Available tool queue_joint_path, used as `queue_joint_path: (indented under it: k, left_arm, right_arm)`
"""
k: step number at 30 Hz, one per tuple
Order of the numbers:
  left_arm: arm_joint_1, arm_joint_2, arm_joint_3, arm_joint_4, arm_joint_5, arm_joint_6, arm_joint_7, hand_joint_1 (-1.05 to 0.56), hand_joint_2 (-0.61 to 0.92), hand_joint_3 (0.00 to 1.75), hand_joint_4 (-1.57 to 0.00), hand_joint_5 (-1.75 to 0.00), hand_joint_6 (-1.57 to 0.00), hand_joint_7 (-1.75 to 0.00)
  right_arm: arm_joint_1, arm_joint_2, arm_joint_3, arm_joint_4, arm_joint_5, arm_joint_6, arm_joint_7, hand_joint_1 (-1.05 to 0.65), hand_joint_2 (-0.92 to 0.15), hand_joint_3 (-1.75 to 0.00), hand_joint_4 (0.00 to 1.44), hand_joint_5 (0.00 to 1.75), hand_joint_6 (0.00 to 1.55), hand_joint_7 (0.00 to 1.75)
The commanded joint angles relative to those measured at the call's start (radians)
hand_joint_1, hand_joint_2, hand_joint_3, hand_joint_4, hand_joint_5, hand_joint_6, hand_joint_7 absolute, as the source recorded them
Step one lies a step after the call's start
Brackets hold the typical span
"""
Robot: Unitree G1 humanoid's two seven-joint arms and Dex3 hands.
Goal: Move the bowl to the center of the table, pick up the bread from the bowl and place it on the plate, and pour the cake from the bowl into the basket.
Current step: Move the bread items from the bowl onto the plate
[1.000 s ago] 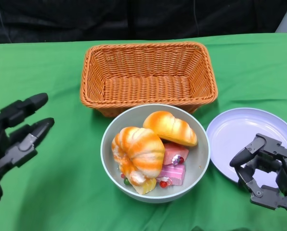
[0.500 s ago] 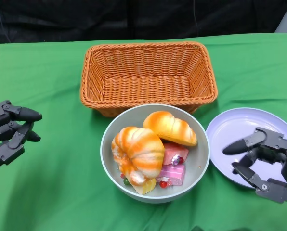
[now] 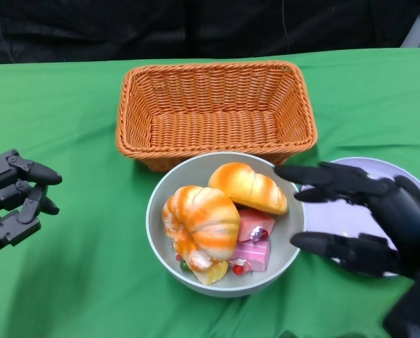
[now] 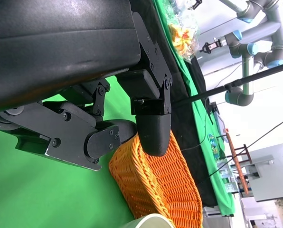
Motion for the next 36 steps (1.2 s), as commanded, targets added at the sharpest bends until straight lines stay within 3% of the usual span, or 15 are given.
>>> queue_joint_path:
  k: [1, 6, 13, 23, 36]
  left_arm:
    - [-0.004, 0.011, -0.002, -0.003, 0.01, -0.026, 0.009, -0.06, 0.73, 0.75, -0.78, -1.5, -0.79, -1.16]
    - [0.007, 0.01, -0.009, -0.01, 0.024, -0.04, 0.019, -0.05, 0.73, 0.75, -0.78, -1.5, -0.78, -1.17]
    - [0.019, 0.014, -0.017, -0.023, 0.053, -0.05, 0.034, -0.08, 0.73, 0.73, -0.79, -1.49, -0.78, -1.16]
    - [0.03, 0.017, -0.023, -0.037, 0.069, -0.059, 0.047, -0.06, 0.72, 0.75, -0.8, -1.48, -0.8, -1.15]
    - [0.038, 0.018, -0.028, -0.055, 0.063, -0.035, 0.048, -0.03, 0.74, 0.74, -0.78, -1.5, -0.78, -1.18]
  right_arm:
    - [-0.071, 0.006, 0.043, -0.008, -0.091, 0.06, -0.008, -0.62, -0.92, -0.01, 0.63, 0.25, 0.58, 0.01]
    - [-0.156, 0.02, 0.095, 0.042, -0.209, 0.134, -0.008, -0.72, -0.92, -0.07, 0.66, 0.23, 0.55, 0.01]
    - [-0.252, 0.056, 0.157, 0.182, -0.314, 0.167, -0.059, -0.7, -0.92, -0.04, 0.72, 0.22, 0.58, 0.02]
    - [-0.323, 0.057, 0.204, 0.39, -0.343, 0.124, -0.115, -0.69, -0.92, -0.03, 0.71, 0.18, 0.61, 0.01]
    - [-0.345, 0.062, 0.236, 0.484, -0.342, 0.112, -0.114, -0.71, -0.92, -0.07, 0.71, 0.14, 0.6, 0.0]
